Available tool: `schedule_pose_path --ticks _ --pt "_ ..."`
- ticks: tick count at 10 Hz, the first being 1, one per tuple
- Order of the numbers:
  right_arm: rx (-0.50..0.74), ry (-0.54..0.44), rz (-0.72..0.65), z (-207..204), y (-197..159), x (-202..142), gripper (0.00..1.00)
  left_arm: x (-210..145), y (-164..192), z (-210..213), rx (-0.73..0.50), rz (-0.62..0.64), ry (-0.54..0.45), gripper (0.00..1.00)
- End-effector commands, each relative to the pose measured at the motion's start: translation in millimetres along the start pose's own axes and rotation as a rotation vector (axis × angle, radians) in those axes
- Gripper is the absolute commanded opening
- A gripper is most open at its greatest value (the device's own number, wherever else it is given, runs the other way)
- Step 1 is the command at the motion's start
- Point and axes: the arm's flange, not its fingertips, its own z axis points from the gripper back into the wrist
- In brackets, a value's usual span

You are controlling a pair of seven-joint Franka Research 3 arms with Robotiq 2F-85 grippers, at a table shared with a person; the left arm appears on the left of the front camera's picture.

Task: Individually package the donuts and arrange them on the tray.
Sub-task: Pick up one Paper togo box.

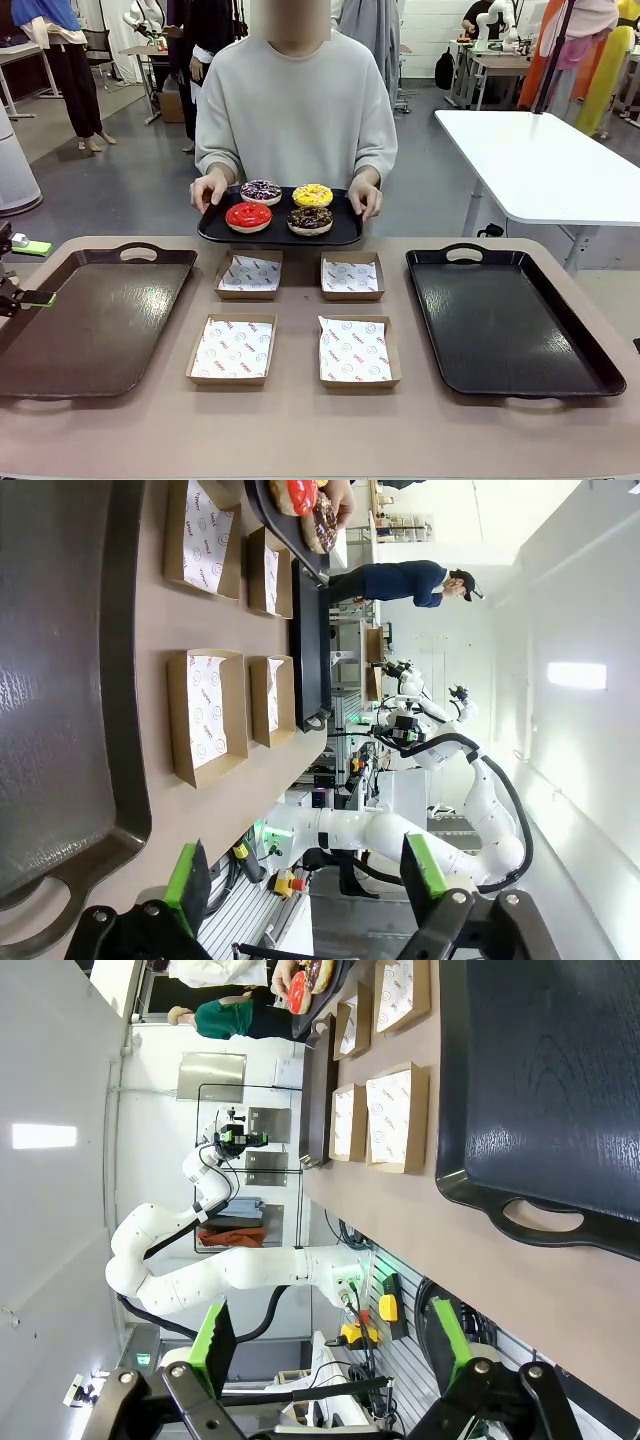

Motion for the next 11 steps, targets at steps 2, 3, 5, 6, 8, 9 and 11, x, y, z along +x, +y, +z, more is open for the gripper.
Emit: schedule_pose_path --ticks 2,3,5,6,8,9,11 --pt "0.012 -0.005 0.002 1.9 0.5 -1.8 1.0 0.1 -1.1 0.0 -0.015 -0.001 -0.008 1.0" --pt "0.012 -0.005 0.002 1.9 0.5 -1.8 1.0 0.1 -1.1 0.0 -0.015 -0.001 -0.008 1.0" --pt "0.012 -0.005 0.002 1.9 0.5 -1.8 1.0 0.1 -1.1 0.0 -0.015 -0.001 -0.008 1.0" --pt "0.012 -0.005 0.002 1.9 0.5 -1.8 1.0 0.1 -1.1 0.0 -0.015 -0.001 -0.008 1.0" --pt "0.012 -0.005 0.002 1.9 0.5 -1.8 1.0 0.1 -1.1 0.0 -0.015 -0.001 -0.008 1.0" --pt "0.012 -0.005 0.002 1.9 0.5 -1.8 1.0 0.1 -1.1 0.0 -0.015 -0.001 -0.008 1.0" --pt "0.0 0.0 0.0 0.0 0.0 0.0 1.0 0.1 -1.1 0.0 -0.015 -0.001 -0.008 1.0"
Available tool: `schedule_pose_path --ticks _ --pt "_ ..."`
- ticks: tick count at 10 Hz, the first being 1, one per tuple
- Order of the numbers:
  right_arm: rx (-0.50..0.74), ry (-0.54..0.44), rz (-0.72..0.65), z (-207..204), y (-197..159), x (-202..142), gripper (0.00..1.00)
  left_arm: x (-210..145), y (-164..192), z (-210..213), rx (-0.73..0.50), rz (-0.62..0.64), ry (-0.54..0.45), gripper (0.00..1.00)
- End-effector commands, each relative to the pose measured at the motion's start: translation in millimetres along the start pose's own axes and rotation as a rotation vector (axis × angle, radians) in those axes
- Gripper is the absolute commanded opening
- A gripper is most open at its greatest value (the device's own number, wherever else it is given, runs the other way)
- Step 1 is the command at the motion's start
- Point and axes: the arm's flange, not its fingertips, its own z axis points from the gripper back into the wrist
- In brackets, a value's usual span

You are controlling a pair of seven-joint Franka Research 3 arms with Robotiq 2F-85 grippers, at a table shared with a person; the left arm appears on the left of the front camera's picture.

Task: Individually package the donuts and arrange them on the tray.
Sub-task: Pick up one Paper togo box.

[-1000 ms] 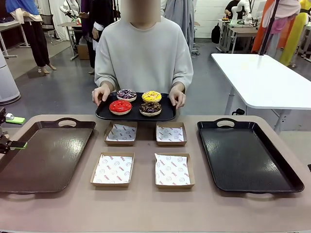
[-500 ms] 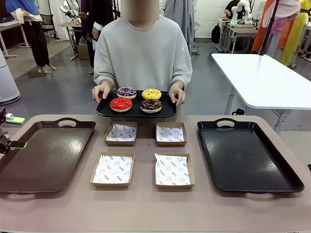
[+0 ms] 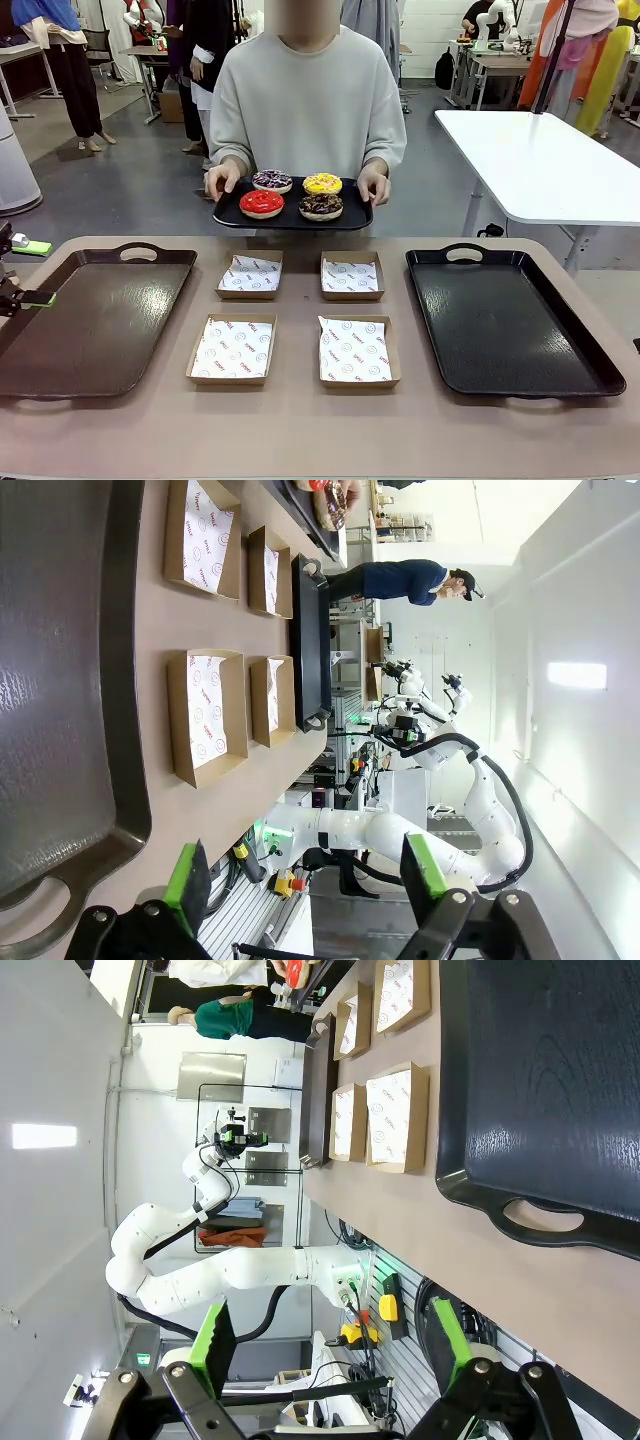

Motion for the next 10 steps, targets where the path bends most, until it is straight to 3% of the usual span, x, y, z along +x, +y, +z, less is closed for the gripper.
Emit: schedule_pose_path --ticks 1,3,5,8,10 --pt "-0.041 0.026 0.034 -8.4 23.2 18.3 1.0 0.0 -1.0 0.1 -0.015 -0.001 -0.008 1.0" --pt "-0.19 0.194 0.024 -48.1 72.2 51.0 1.0 0.0 -1.0 0.1 -0.015 -0.001 -0.008 1.0" --pt "-0.387 0.297 0.017 -108.5 115.4 71.6 1.0 0.0 -1.0 0.1 -0.015 -0.001 -0.008 1.0" --pt "-0.71 0.307 -0.007 -209.5 134.9 84.3 1.0 0.0 -1.0 0.1 -0.015 -0.001 -0.008 1.0" --pt "-0.833 0.307 0.007 -269.3 140.8 79.9 1.0 0.0 -1.0 0.1 -0.015 -0.001 -0.008 1.0"
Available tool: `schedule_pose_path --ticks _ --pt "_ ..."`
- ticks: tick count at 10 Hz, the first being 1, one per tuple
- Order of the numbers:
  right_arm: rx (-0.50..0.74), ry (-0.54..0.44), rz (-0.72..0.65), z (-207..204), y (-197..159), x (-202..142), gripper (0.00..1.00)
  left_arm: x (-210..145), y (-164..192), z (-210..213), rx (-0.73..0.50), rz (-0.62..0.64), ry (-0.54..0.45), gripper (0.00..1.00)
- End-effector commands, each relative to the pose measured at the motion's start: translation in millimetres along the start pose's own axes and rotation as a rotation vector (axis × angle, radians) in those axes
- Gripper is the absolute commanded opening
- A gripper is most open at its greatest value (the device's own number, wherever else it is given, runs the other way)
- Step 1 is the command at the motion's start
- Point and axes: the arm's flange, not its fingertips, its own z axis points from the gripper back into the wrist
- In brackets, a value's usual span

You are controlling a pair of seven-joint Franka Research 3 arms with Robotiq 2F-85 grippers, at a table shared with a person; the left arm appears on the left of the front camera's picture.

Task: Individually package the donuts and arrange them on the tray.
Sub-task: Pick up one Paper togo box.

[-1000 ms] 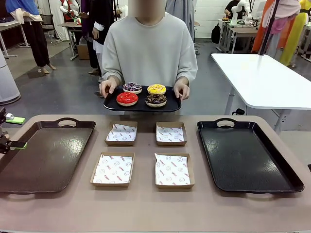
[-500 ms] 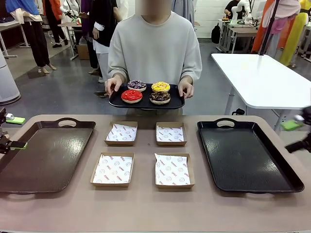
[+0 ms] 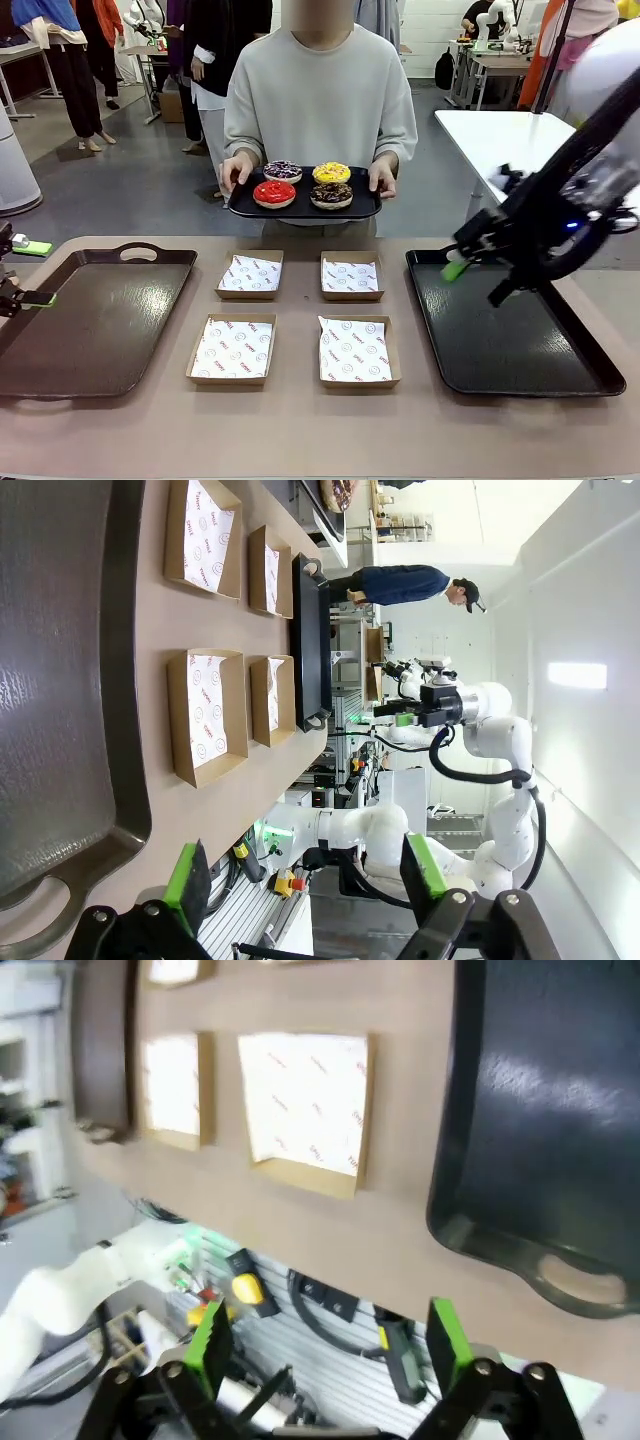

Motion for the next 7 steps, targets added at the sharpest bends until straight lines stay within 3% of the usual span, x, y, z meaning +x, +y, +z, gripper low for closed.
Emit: schedule_pose_path --ticks 1,4,7 --pt "-0.109 0.009 -0.035 -25.4 19.7 11.7 1.0 0.2 -1.4 0.6 -0.016 -0.002 -0.009 1.0" --pt "-0.21 -0.01 -0.02 -64.4 44.6 11.8 1.0 0.2 -1.4 0.6 -0.016 -0.002 -0.009 1.0" --pt "-0.229 0.001 -0.001 -80.5 44.2 4.9 1.0 0.2 -1.4 0.6 -0.016 -0.002 -0.009 1.0"
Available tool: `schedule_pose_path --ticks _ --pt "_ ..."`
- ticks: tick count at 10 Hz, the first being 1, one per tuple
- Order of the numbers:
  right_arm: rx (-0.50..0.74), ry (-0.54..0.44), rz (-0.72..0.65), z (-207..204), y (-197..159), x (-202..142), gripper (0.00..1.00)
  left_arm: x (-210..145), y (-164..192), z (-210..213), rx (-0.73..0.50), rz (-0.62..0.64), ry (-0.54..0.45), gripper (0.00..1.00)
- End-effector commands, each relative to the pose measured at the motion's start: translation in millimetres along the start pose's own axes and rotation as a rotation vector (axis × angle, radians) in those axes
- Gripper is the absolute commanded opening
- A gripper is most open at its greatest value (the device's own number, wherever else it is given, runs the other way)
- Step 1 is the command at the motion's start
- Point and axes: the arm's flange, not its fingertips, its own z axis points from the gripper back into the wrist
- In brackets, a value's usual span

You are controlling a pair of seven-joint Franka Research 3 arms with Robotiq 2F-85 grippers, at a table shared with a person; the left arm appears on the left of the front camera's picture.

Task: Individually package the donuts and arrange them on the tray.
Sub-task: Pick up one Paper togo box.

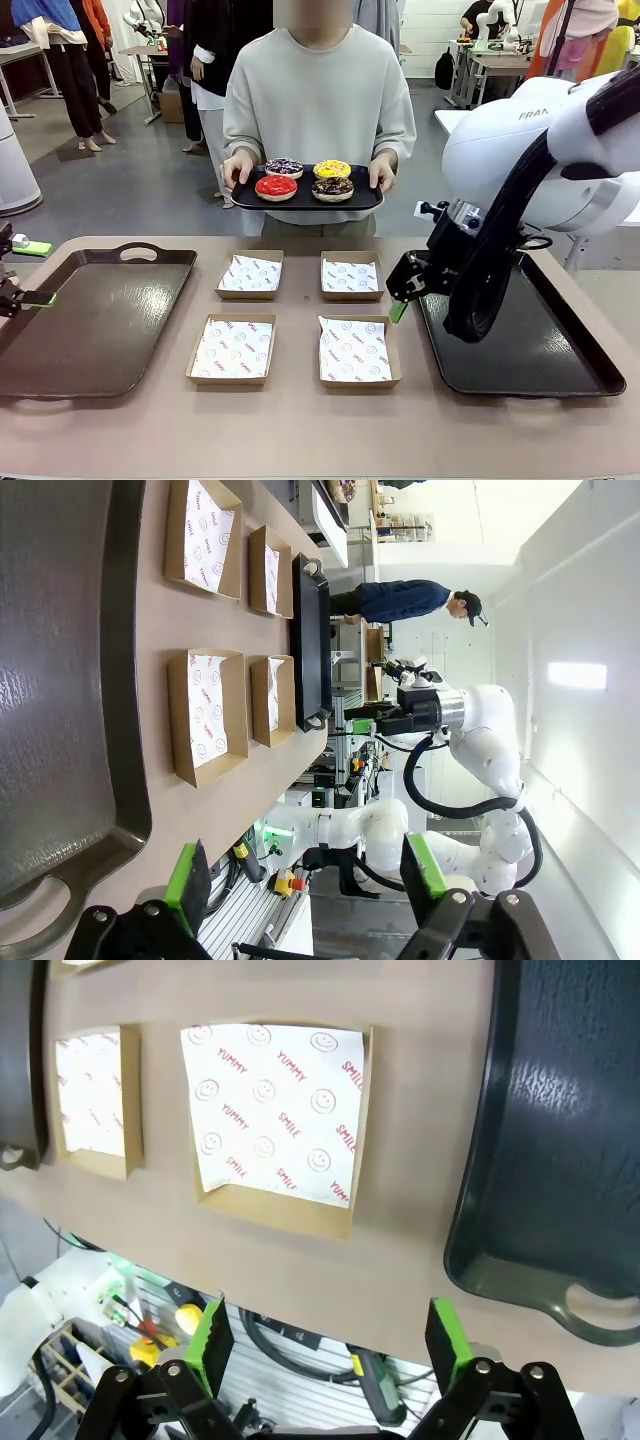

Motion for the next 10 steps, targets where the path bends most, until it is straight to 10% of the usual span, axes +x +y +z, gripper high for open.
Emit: schedule_pose_path --ticks 1,10 --pt "0.017 -0.043 0.016 1.8 -4.8 -3.7 1.0 0.2 -1.5 0.5 -0.016 -0.003 -0.009 1.0" --pt "-0.038 -0.006 -0.027 -4.0 9.4 6.9 1.0 0.2 -1.5 0.5 -0.016 -0.003 -0.009 1.0"
